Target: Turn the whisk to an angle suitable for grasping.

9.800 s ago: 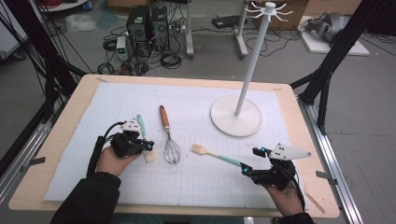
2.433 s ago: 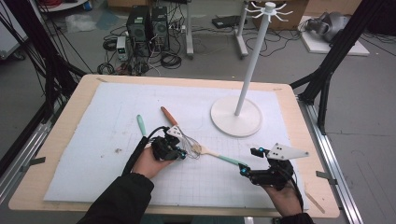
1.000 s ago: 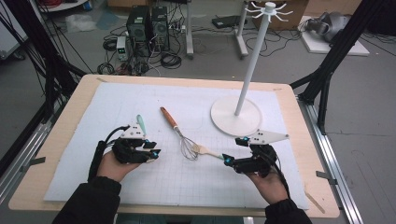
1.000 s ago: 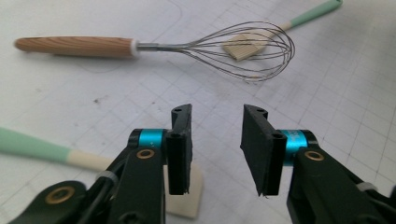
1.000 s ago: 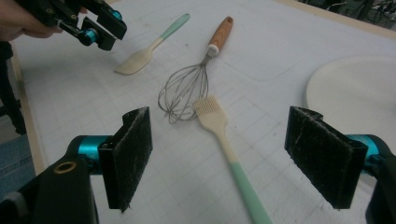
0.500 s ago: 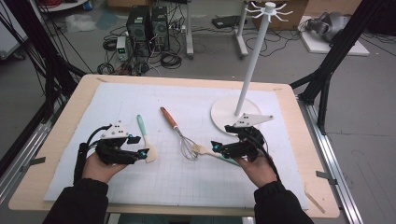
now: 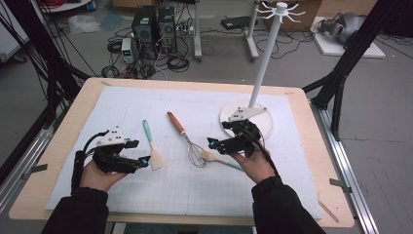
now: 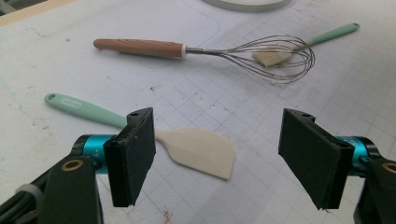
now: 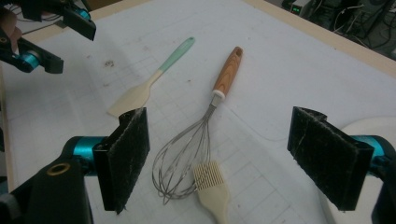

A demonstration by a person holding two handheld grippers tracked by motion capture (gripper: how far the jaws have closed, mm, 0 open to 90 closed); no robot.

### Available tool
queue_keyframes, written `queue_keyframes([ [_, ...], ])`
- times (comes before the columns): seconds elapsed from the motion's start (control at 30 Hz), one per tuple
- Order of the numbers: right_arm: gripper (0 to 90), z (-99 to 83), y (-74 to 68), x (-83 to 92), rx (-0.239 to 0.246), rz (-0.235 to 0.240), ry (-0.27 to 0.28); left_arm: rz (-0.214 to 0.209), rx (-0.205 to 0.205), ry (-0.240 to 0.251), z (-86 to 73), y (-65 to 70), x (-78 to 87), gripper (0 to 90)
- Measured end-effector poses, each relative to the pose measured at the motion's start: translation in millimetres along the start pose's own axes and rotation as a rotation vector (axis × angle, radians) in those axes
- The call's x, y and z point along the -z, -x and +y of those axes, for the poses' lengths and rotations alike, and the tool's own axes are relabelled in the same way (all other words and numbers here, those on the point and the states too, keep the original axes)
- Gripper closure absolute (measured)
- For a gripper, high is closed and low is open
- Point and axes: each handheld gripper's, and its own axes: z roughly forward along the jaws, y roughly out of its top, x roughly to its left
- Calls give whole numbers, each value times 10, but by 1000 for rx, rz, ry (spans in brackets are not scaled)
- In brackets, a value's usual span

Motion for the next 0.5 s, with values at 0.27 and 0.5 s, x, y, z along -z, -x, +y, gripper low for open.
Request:
queue_keyframes([
  [0.27, 195, 113, -10, -120, 12, 11, -11, 16, 12, 3, -12, -14, 16, 224],
  [0.5, 195, 191, -11, -211, 12, 16, -11, 22, 9, -4, -27, -23, 12, 214],
])
